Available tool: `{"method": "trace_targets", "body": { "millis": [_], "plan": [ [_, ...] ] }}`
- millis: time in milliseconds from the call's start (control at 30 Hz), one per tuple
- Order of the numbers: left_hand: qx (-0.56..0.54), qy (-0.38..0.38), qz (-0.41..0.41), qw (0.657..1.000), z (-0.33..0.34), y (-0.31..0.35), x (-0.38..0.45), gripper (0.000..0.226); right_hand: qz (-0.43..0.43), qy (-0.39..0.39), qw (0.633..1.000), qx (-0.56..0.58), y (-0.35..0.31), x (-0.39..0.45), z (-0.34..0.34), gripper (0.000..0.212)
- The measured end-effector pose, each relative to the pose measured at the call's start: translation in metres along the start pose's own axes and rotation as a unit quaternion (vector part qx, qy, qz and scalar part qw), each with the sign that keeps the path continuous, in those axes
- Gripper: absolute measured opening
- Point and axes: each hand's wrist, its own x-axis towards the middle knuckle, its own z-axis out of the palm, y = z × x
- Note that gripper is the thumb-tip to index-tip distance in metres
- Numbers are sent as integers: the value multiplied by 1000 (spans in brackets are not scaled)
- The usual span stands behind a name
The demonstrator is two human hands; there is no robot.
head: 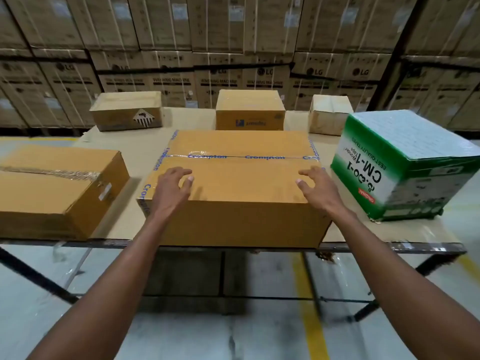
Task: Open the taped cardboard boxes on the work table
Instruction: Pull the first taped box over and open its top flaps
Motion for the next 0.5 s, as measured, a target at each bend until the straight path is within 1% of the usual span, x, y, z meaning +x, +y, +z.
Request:
{"method": "trace_targets", "body": {
  "millis": [100, 167, 233, 333, 400, 500],
  "plan": [
    [72, -4, -38, 997, 0, -20, 20, 37, 62, -31, 993, -92, 6, 20, 4, 50],
    [115, -16, -66, 991, 0, -32, 36, 38, 98, -36, 989, -104, 12, 40, 9, 59],
    [149, -38, -107, 982, 2, -44, 54, 40, 138, -28, 987, -74, 21, 57, 13, 69],
    [154, -79, -155, 973, 3, -64, 78, 49, 213, 2, 977, -18, 26, 72, 19, 74],
    [131, -86, -171, 973, 3, -73, 97, 56, 255, 9, 966, -30, 27, 85, 21, 75],
    [94, -95, -198, 971, 3, -80, 121, 68, 293, -5, 956, -22, 29, 102, 19, 70]
  ]
}}
